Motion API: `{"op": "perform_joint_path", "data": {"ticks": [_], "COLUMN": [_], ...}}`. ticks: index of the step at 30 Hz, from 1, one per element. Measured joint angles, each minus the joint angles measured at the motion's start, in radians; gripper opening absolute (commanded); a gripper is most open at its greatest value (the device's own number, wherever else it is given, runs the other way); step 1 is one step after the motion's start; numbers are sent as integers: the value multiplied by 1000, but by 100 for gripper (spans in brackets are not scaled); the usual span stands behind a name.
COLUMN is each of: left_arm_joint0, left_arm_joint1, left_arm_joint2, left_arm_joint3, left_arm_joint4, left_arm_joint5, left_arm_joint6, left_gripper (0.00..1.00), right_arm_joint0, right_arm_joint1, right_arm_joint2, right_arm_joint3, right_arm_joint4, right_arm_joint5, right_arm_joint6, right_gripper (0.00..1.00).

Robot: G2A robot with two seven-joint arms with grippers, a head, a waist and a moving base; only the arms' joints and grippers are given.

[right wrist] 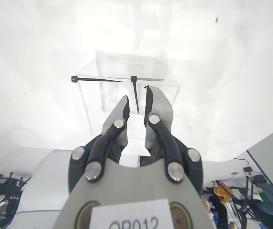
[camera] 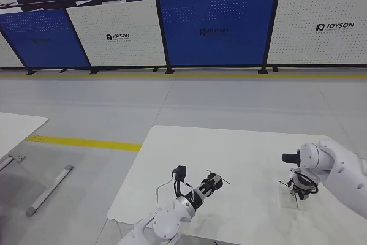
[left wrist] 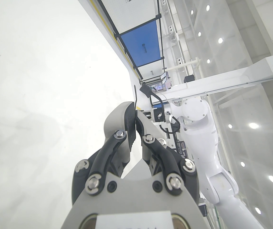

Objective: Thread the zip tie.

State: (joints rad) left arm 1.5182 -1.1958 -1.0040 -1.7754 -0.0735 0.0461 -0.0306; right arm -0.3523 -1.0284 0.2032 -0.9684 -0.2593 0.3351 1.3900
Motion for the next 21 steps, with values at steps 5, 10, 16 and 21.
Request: {"op": "perform_joint_path", "data": {"ticks": [5,10,16,21], "left_arm_joint0": [0,0,0,0], "left_arm_joint1": [0,0,0,0], "left_arm_joint2": [0,0,0,0], "left_arm_joint3": [0,0,0,0], "left_arm_joint4": [0,0,0,0], "left_arm_joint5": [0,0,0,0], "left_arm_joint6": [0,0,0,0], "left_gripper": [0,0,0,0], "right_arm_joint0": [11,21,21,22], "right_arm_joint1": [-14,-29,-48,-63], "right_arm_joint2": [-19,-33,-33,-33], "right_arm_joint3": [27,58,95,122], "right_arm_joint4": [10,19,13,8], "right_arm_joint5": [-7,-19,-39,-53], "right_arm_joint6": [0,0,0,0], "right_gripper": [19,8,0,0]}}
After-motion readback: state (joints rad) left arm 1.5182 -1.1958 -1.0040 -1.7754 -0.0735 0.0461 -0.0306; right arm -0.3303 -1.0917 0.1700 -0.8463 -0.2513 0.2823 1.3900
